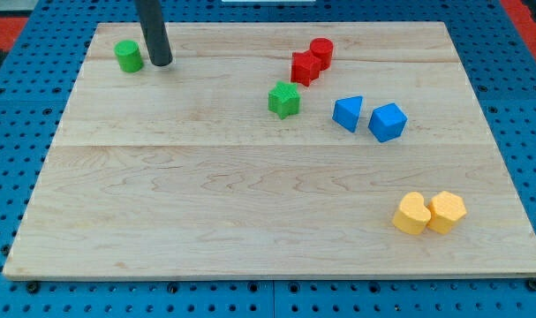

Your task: Slide the green circle parallel to the left of the red circle

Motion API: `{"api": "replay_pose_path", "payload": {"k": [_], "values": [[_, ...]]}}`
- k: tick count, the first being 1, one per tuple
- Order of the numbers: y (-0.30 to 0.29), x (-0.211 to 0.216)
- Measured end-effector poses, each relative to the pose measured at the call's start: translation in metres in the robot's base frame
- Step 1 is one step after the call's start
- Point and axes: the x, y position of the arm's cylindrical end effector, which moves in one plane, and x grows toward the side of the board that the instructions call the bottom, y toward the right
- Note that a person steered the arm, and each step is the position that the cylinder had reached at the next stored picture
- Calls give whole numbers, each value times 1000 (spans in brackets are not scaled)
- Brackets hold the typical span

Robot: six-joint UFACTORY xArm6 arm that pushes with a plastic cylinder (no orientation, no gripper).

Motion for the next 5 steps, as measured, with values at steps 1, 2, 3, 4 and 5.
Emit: {"api": "replay_pose_path", "payload": {"k": [1,2,3,4,5], "values": [[-16,3],[-9,51],[83,116],[193,146],[225,110]]}}
